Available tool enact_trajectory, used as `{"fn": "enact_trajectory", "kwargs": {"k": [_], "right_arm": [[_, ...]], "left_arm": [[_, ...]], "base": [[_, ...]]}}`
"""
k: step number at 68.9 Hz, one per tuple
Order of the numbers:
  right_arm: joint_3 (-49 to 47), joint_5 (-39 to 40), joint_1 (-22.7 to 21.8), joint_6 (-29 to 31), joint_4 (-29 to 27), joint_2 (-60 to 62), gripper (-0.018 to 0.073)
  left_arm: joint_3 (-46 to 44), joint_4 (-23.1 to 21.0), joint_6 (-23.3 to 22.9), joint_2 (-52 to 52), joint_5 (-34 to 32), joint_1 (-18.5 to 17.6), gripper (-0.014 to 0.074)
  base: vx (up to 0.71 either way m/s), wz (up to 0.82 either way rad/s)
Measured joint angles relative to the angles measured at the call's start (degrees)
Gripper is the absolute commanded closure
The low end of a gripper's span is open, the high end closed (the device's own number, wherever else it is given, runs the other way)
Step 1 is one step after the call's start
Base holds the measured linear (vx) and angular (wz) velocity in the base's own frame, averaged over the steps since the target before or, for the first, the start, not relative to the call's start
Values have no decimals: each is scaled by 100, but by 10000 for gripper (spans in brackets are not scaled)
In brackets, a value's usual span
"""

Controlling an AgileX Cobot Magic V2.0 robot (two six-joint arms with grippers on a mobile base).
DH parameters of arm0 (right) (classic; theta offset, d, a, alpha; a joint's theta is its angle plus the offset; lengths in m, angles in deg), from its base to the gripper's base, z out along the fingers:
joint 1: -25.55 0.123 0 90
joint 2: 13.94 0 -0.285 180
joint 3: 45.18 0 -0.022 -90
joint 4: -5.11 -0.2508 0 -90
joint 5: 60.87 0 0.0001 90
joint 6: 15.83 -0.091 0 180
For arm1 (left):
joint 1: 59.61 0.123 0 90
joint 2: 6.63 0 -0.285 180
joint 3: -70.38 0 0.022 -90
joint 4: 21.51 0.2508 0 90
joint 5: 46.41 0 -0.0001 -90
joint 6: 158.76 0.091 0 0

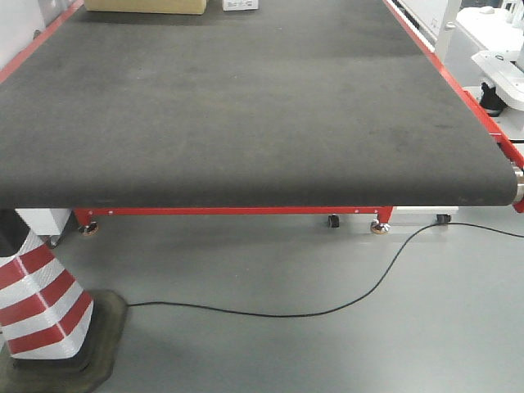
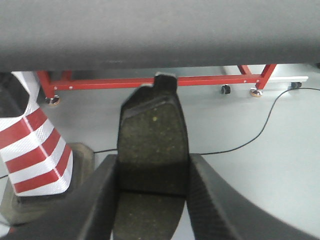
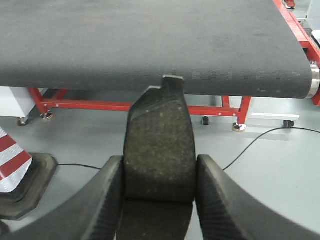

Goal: Move and align brake pads A on conveyor

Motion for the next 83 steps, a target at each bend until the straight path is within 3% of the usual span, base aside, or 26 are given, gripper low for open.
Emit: {"fn": "enact_trajectory", "kwargs": {"k": [83], "right_arm": [[0,0,0,7,0,0,571]], "left_arm": [[0,0,0,0,0,0,603]], "base": [[30,-1]]}}
